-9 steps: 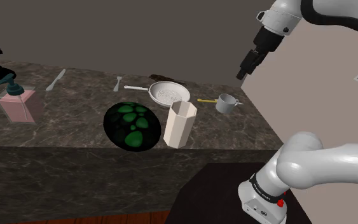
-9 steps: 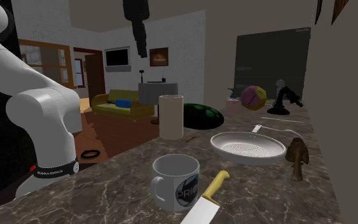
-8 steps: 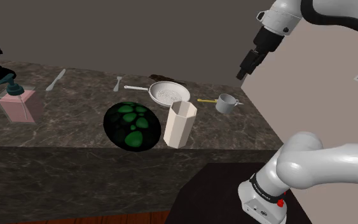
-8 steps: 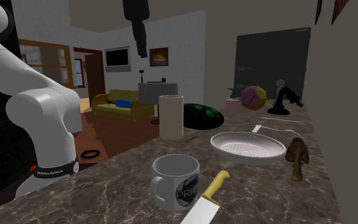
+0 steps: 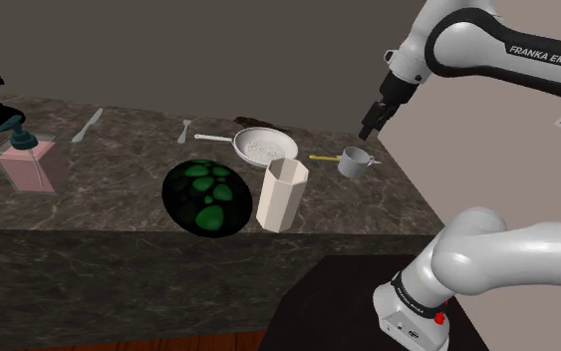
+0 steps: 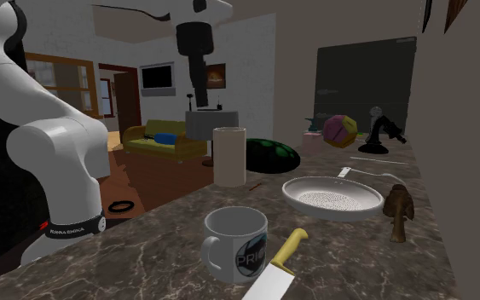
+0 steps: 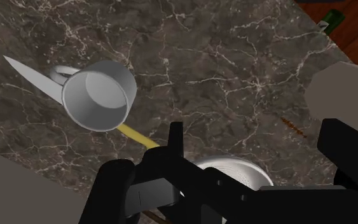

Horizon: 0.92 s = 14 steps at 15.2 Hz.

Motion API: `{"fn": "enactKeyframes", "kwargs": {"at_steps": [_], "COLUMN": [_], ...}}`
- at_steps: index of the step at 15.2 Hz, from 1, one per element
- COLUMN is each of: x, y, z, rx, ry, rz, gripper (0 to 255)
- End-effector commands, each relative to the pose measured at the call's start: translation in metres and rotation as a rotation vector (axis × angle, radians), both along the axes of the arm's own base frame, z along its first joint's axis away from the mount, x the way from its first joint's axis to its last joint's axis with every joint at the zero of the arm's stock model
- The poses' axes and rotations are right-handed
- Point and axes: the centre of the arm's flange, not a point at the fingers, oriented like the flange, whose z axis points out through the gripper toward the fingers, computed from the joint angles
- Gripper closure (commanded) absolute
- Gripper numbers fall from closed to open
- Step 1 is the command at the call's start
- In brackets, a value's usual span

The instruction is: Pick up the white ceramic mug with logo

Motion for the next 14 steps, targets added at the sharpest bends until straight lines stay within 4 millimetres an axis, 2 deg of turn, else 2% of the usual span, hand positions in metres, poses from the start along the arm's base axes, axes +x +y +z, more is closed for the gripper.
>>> {"fn": "enactKeyframes", "kwargs": {"at_steps": [1, 14], "x": [0.008, 0.060], "y": [-0.011, -0.106], "z": [-0.019, -0.148], "rx": [-0.007, -0.051], "ry": [0.002, 0.027], "rz": [-0.003, -0.029], "gripper": [0, 0]}}
